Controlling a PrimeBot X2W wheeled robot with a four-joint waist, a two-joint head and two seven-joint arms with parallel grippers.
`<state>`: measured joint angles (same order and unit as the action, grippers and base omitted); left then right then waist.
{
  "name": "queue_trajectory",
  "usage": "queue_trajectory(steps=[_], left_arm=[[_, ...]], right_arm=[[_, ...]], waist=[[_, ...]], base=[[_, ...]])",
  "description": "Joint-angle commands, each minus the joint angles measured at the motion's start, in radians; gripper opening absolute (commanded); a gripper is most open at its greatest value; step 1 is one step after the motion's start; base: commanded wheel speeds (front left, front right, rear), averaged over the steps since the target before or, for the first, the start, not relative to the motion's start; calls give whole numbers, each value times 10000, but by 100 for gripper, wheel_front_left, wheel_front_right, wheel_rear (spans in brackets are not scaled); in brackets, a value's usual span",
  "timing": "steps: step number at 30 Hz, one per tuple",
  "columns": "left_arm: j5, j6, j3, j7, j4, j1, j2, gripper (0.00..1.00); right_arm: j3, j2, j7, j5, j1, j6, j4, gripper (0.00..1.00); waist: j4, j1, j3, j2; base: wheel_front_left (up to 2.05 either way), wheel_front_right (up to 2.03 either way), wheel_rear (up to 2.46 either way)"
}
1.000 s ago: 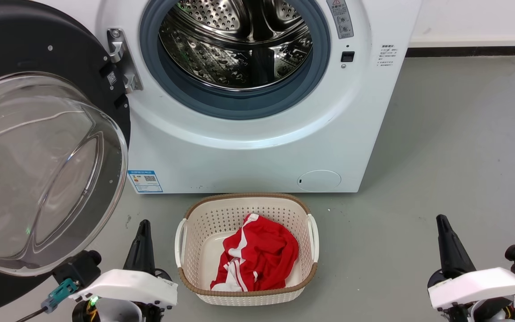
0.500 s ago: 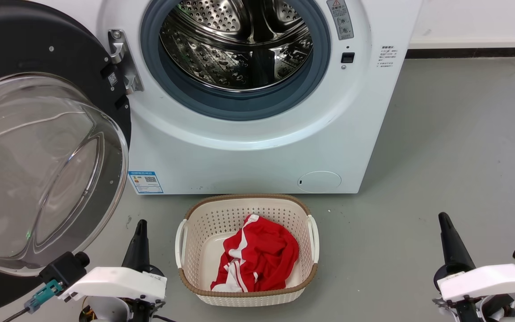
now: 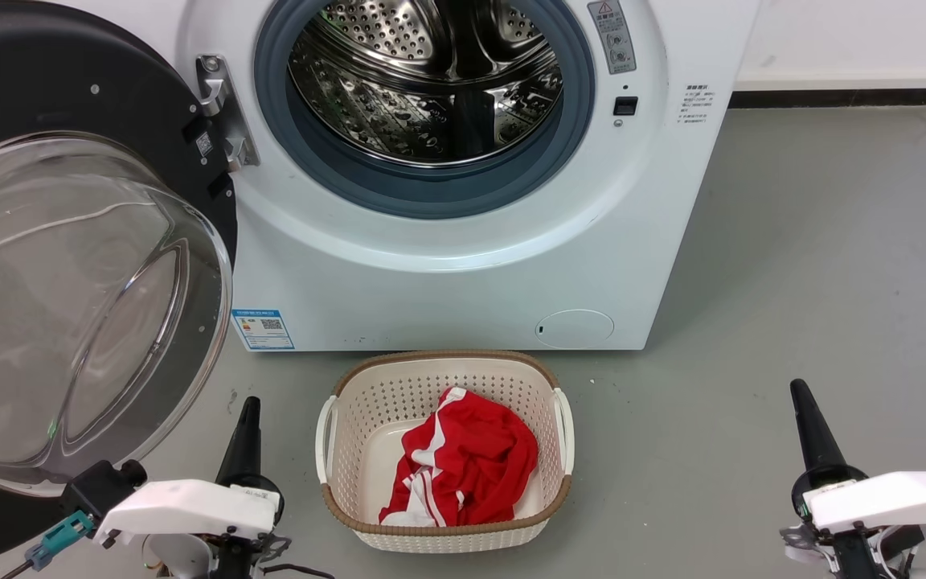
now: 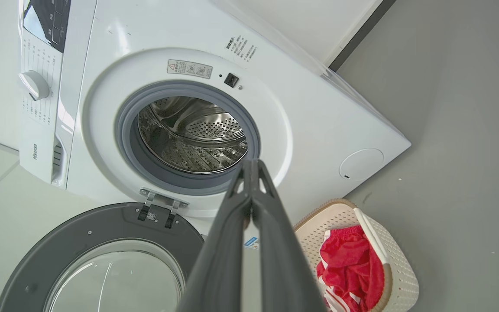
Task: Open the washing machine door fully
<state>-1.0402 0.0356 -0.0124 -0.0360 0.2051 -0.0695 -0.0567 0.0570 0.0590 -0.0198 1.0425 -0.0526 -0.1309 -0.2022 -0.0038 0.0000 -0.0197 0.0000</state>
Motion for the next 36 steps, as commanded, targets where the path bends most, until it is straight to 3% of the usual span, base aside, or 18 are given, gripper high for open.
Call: queue_trajectory(steps=[1,36], left_arm=[[-345,100,-95,100,-41,-272,-24,0],[-3638,633,-637,945,232,-388,7,0]], right_arm=[[49,57,78,374,-235,0,35,0],[288,37,791,3679,-462,2,-243,0]], waist=[[1,0,5,0],[21,0,92,0]], base=[[0,0,0],[0,0,0]])
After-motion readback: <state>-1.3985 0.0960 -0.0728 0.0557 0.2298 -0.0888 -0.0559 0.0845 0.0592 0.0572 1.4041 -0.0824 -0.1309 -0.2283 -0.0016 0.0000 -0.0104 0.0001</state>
